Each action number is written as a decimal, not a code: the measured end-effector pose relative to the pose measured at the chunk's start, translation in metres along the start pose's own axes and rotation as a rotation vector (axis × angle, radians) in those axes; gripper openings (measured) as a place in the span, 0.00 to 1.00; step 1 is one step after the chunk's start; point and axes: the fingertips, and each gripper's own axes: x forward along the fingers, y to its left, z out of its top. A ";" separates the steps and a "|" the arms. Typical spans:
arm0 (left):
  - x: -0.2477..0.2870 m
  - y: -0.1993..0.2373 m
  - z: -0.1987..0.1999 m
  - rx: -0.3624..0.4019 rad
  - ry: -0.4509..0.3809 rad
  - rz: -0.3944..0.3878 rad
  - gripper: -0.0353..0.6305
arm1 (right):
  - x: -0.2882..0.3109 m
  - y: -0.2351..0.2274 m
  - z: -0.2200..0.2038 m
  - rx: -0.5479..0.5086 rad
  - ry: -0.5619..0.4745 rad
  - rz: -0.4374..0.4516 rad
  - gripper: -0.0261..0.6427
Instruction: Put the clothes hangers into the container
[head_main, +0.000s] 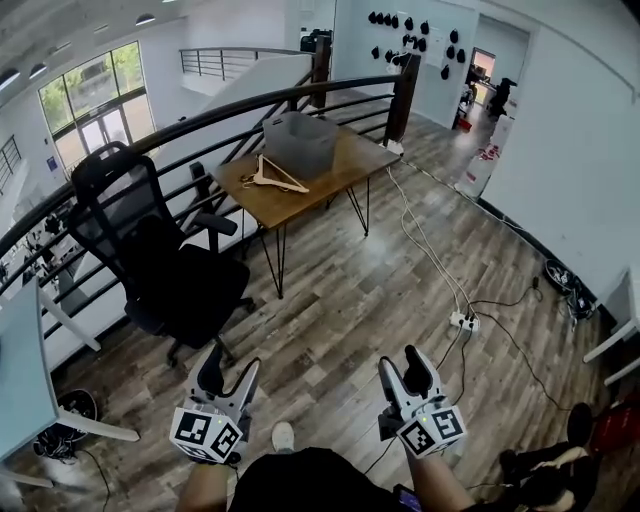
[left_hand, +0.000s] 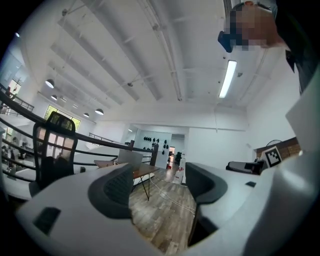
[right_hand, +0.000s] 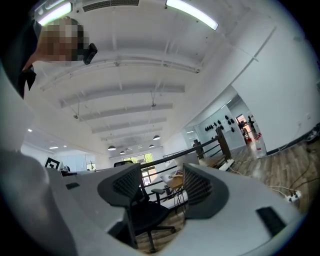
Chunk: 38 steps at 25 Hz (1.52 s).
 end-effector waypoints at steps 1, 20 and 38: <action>0.006 0.009 0.002 -0.003 -0.003 0.000 0.53 | 0.011 0.002 0.000 -0.008 0.005 0.002 0.41; 0.081 0.135 0.007 -0.005 0.031 0.008 0.53 | 0.161 0.026 -0.036 -0.036 0.065 0.028 0.37; 0.222 0.171 0.013 0.021 0.002 0.072 0.53 | 0.308 -0.075 -0.016 -0.063 0.057 0.098 0.36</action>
